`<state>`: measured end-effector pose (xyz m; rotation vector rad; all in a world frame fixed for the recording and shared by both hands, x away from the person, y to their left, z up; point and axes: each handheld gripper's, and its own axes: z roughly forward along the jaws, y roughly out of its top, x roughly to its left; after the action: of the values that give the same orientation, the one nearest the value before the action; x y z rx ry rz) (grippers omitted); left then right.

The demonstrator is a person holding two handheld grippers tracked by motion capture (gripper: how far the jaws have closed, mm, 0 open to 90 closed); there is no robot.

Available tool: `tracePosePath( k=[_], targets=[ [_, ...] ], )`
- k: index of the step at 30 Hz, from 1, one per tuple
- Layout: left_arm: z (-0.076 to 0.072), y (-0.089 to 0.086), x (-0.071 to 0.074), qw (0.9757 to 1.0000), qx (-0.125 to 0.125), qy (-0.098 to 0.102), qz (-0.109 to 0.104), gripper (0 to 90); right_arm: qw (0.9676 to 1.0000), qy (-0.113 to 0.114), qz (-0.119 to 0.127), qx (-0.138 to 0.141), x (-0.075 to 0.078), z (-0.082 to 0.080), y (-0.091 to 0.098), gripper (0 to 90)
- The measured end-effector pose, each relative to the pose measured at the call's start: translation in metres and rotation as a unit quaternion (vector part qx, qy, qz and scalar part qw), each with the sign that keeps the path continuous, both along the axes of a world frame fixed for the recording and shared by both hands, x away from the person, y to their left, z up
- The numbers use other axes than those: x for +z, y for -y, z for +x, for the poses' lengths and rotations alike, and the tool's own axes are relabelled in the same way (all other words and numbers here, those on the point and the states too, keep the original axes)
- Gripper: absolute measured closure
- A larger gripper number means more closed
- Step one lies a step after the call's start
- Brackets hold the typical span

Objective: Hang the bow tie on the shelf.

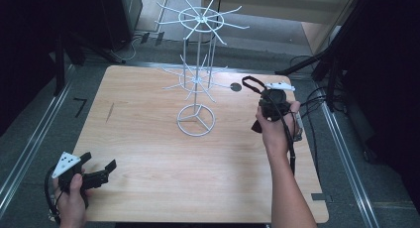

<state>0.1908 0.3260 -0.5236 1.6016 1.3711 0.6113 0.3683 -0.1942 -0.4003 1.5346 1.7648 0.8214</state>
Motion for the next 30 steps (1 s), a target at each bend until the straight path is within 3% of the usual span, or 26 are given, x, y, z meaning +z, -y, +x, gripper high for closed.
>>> tracePosePath(
  k=[3, 13, 30],
  targets=[
    [0.0, 0.0, 0.0, 1.0, 0.0, 0.0, 0.0, 0.4, 0.9997, 0.021, 0.01, 0.0, -0.002, -0.005, -0.001, 82.6],
    [0.0, 0.0, 0.0, 1.0, 0.0, 0.0, 0.002, 0.4, 0.9983, 0.045, 0.032, 0.017, 0.001, -0.02, -0.003, 82.5],
    [0.0, 0.0, 0.0, 1.0, -0.001, 0.0, 0.004, 0.4, 0.9951, 0.068, 0.052, 0.05, 0.017, -0.047, -0.01, 82.5]
  ],
)
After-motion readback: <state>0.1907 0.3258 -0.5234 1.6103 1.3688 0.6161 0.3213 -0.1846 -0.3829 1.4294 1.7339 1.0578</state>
